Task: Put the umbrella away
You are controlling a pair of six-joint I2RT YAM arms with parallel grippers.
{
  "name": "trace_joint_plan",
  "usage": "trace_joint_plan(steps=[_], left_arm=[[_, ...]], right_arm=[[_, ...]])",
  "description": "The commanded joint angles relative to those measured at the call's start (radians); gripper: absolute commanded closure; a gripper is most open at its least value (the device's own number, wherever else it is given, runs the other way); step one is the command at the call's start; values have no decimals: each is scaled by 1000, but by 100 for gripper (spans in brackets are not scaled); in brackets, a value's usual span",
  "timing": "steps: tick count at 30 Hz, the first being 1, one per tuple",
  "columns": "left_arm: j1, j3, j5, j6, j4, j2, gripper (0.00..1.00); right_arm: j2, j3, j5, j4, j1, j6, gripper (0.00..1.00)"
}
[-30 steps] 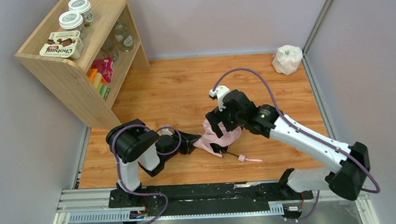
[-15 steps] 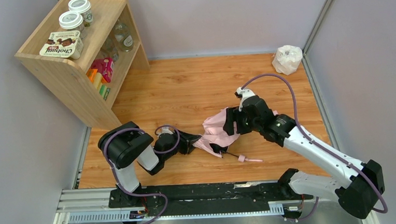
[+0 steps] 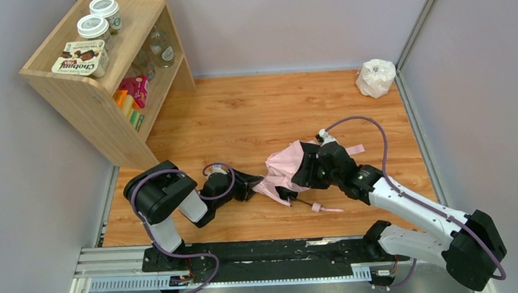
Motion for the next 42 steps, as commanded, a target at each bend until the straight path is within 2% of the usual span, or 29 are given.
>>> trace_joint_plan(steps=[1, 3, 5, 11, 12, 17, 20, 24, 28, 30, 32, 34, 36, 39, 42], left_arm=[[-9, -14, -9, 74, -104, -25, 100], [-9, -17, -12, 78, -107, -36, 100], [-9, -17, -18, 83, -118, -45, 100], [-9, -14, -22, 80, -124, -54, 100], [-9, -13, -24, 78, -124, -54, 100], [-9, -14, -21, 78, -130, -57, 100], [-9, -13, -24, 80, -136, -62, 100], [-11, -13, -24, 77, -138, -66, 100], [-12, -11, -26, 77, -150, -77, 100], [-13, -10, -27, 78, -156, -82, 100], [-13, -13, -26, 81, -167, -89, 100], [-13, -19, -27, 81, -176, -97, 100], [-14, -19, -32, 81, -184, -105, 100], [-14, -14, -36, 78, -188, -106, 100], [-14, -4, -29, 78, -193, -100, 100]], right_arm=[[50, 46, 129, 99, -13, -226, 63], [110, 84, 195, 94, -13, -362, 85], [180, 101, 200, 119, -13, -465, 100], [371, 109, 157, 65, 13, -412, 98], [374, 103, 152, 64, 17, -408, 95], [270, 208, 224, -123, 19, -429, 49], [199, 324, 288, -275, 33, -443, 29], [159, 426, 356, -377, 124, -452, 17], [175, 449, 350, -277, 301, -510, 12], [196, 437, 376, -202, 335, -542, 11], [237, 452, 503, -202, 317, -507, 15], [262, 455, 511, -206, 284, -516, 25], [274, 425, 417, -138, 284, -541, 40], [261, 308, 251, 15, 324, -568, 50], [257, 207, 239, 74, 343, -569, 63]])
